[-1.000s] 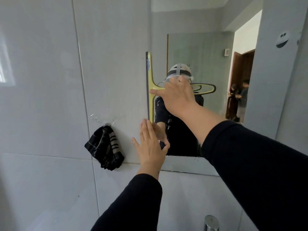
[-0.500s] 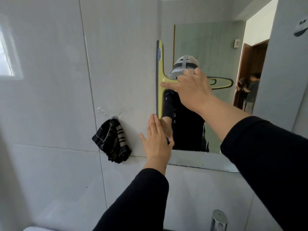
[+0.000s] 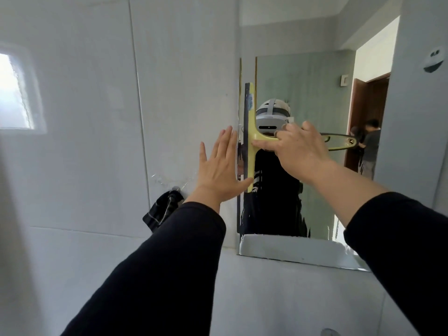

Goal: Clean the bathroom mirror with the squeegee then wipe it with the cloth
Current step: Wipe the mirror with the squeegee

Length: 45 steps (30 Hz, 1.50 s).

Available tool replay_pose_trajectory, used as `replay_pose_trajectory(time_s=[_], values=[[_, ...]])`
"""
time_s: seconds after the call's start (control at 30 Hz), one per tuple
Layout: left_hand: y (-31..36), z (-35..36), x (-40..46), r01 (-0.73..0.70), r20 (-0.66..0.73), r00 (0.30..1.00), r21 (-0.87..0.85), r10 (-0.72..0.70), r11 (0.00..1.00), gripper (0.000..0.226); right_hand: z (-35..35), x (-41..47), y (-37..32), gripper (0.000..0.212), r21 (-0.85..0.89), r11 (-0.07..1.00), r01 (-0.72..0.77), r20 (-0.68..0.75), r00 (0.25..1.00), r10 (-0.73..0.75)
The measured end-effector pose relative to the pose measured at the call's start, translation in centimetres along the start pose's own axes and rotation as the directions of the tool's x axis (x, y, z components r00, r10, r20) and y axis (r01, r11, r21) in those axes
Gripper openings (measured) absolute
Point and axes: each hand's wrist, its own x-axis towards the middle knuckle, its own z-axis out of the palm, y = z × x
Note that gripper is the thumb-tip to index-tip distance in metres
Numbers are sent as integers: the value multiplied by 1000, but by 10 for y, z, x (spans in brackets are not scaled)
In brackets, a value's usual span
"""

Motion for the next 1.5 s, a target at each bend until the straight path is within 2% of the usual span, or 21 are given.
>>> replay_pose_trajectory(time_s=[0.13,0.3,0.4,0.83,1.0,1.1,1.37,1.5], values=[[10,-1,10,-50,66,997,85,44,995,124,2,-4,8,56,14,1000,-18,-8,1000,18],[25,-6,28,-194,-8,980,150,198,969,112,1,-29,42,50,17,999,-49,2,999,49],[42,-7,40,-254,-21,965,180,262,950,113,-1,-39,52,46,9,998,-61,9,998,61],[63,-4,50,-209,22,978,147,208,967,119,4,-57,72,50,13,997,-74,18,997,74],[63,-4,47,-212,-3,977,121,214,970,111,-4,-94,114,54,-10,984,-176,72,982,176],[65,-6,47,-202,16,979,108,201,973,115,4,-102,121,59,-36,974,-224,99,969,226],[63,-5,46,-204,16,979,90,203,975,122,10,-111,133,61,-32,975,-221,100,970,223],[64,-4,48,-208,20,978,98,207,973,123,10,-110,130,56,-28,975,-221,76,972,222]])
